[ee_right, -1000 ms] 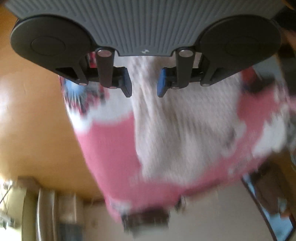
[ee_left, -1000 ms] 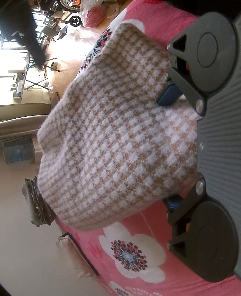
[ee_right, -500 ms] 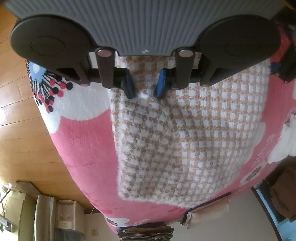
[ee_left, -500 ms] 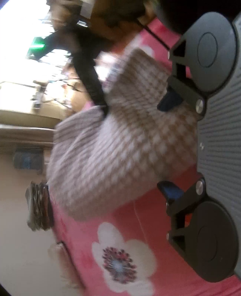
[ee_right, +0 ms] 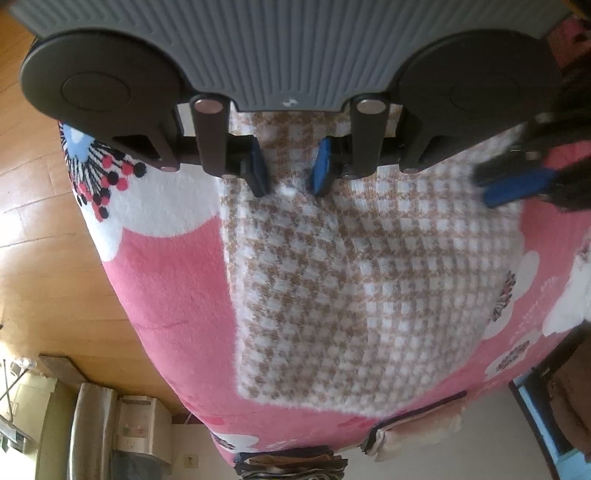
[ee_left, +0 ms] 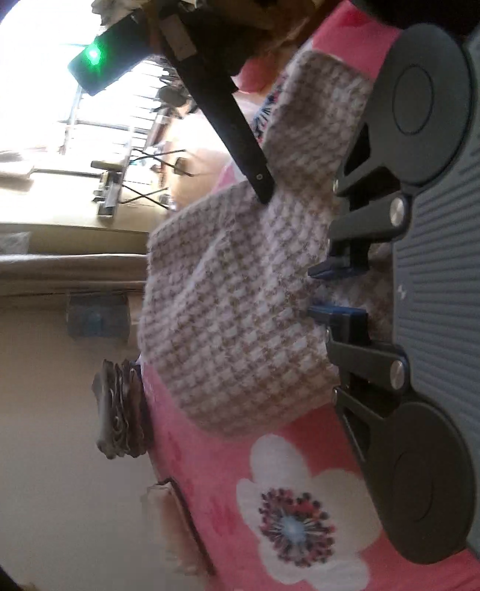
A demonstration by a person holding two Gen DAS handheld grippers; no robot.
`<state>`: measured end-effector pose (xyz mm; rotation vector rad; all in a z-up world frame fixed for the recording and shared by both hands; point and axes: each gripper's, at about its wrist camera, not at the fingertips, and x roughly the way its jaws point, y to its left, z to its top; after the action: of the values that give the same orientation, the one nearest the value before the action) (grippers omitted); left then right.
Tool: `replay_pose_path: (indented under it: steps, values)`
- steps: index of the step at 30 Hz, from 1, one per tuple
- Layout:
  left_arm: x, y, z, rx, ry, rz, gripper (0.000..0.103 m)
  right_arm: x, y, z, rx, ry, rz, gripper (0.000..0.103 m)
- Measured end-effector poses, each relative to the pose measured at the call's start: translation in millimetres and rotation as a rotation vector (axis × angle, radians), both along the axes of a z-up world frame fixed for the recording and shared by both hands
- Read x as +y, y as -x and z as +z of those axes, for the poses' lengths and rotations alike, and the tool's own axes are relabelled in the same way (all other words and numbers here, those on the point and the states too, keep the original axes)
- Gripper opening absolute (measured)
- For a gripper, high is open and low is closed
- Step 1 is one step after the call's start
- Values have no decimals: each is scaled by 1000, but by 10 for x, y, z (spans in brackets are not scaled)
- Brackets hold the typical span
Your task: Fold clothes
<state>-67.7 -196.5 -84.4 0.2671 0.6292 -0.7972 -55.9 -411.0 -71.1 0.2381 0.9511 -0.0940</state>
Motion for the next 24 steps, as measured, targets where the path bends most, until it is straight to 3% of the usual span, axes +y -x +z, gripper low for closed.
replay_pose_path:
  steps: [4, 10, 12, 13, 15, 16, 17, 21, 24]
  values:
    - [71, 26, 0, 14, 18, 12, 16, 171, -107, 281, 62, 100, 49, 24]
    - [86, 32, 10, 15, 52, 17, 17, 635, -436, 1107, -187, 200, 211, 20]
    - [81, 23, 7, 12, 55, 20, 17, 703, -675, 1068, -203, 188, 241, 20]
    - [95, 6, -11, 26, 70, 14, 17, 704, -817, 904, -169, 186, 251, 20]
    - [115, -50, -55, 81, 106, -6, 18, 605, -1047, 215, 10, 243, 250, 16]
    - [110, -46, -50, 80, 109, -5, 18, 578, -1014, -76, 35, 285, 260, 16]
    - [105, -41, -44, 78, 111, -4, 18, 576, -959, -139, 2, 310, 271, 15]
    - [113, -10, -40, 72, 111, -6, 19, 524, -1007, 176, 43, 274, 255, 14]
    - [120, -12, -46, 78, 118, 3, 19, 623, -980, 542, -29, 278, 261, 15]
